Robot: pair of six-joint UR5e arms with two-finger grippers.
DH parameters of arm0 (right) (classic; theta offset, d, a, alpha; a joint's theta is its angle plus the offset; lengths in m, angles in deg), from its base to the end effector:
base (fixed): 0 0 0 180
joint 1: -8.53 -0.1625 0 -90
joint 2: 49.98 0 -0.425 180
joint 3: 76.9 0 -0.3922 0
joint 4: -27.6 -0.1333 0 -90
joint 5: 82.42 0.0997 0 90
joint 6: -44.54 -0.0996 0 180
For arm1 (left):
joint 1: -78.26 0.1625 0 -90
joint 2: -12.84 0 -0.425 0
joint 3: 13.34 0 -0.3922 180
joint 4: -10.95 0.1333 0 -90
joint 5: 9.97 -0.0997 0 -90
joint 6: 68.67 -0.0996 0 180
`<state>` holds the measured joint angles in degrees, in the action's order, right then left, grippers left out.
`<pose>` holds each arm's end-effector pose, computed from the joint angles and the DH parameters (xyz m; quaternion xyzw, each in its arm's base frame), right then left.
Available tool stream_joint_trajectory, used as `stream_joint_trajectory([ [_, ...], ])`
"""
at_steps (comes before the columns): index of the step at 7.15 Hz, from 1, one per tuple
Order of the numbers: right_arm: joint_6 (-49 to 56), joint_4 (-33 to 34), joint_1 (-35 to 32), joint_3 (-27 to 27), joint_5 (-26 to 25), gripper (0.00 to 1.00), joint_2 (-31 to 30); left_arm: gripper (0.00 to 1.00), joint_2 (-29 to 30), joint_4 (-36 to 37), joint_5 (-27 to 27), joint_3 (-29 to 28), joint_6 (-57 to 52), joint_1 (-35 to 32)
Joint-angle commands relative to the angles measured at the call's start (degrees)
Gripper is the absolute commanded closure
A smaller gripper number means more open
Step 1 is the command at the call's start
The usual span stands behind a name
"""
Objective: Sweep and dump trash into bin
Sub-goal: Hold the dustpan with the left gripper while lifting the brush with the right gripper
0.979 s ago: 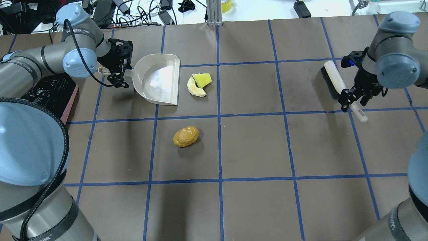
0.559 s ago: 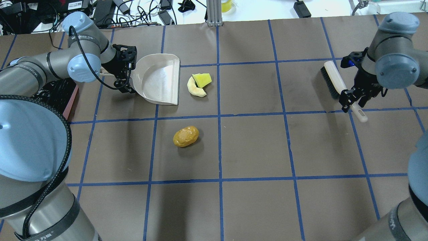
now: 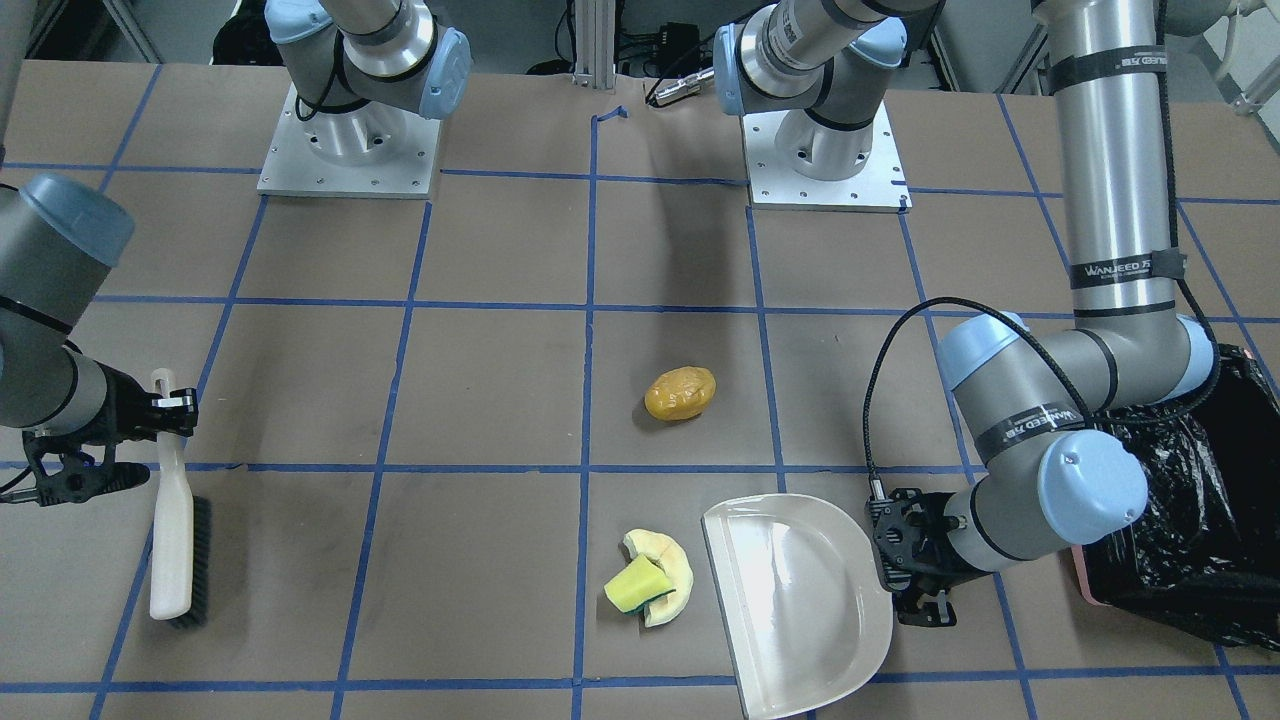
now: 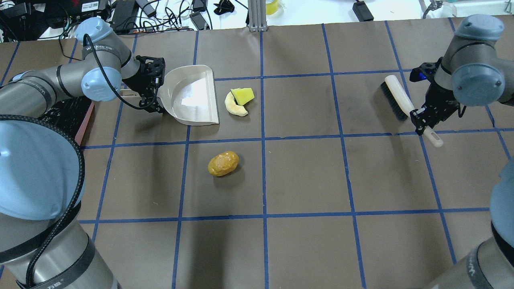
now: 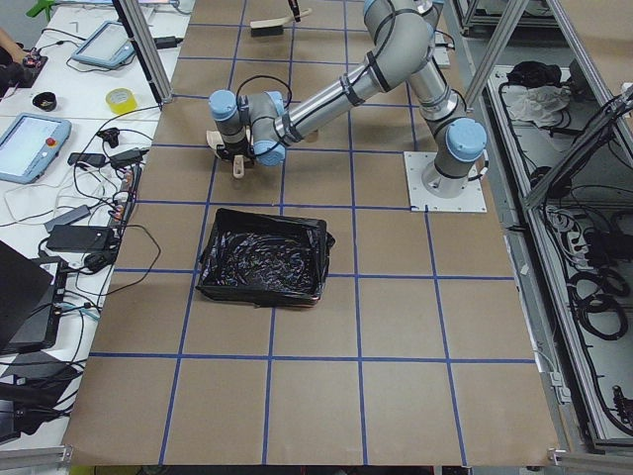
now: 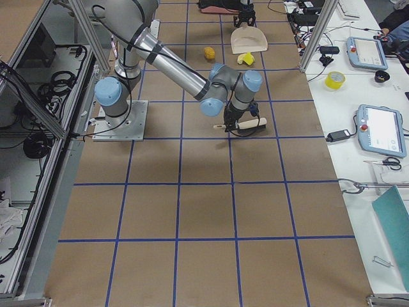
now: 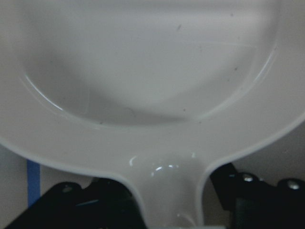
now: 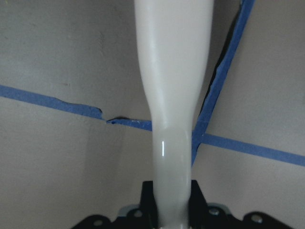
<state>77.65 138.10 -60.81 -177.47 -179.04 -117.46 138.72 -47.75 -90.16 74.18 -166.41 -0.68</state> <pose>-0.0861 -0.5736 0.2227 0.1139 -0.9858 -0.1236 0.0017 -0.0185 -0.6889 0.1892 -0.6826 -0.7256 0.0589 0.0646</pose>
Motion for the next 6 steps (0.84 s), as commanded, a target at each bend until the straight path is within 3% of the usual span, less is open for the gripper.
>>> stream_joint_trajectory([
  [1, -3.7, -2.9, 0.0, 1.3, -0.2, 1.00, -0.7, 1.00, -0.2, 0.2, -0.1, 0.0, 0.3, -0.1],
  [3, -11.4, -4.7, -2.1, 2.3, -0.3, 1.00, -3.2, 1.00, -1.2, -0.1, -0.8, 0.3, 4.6, -0.1],
  [6, -24.8, -4.0, -16.2, 2.7, 0.5, 1.00, -3.1, 1.00, -1.0, -0.2, -1.2, 0.4, 4.8, -0.6],
])
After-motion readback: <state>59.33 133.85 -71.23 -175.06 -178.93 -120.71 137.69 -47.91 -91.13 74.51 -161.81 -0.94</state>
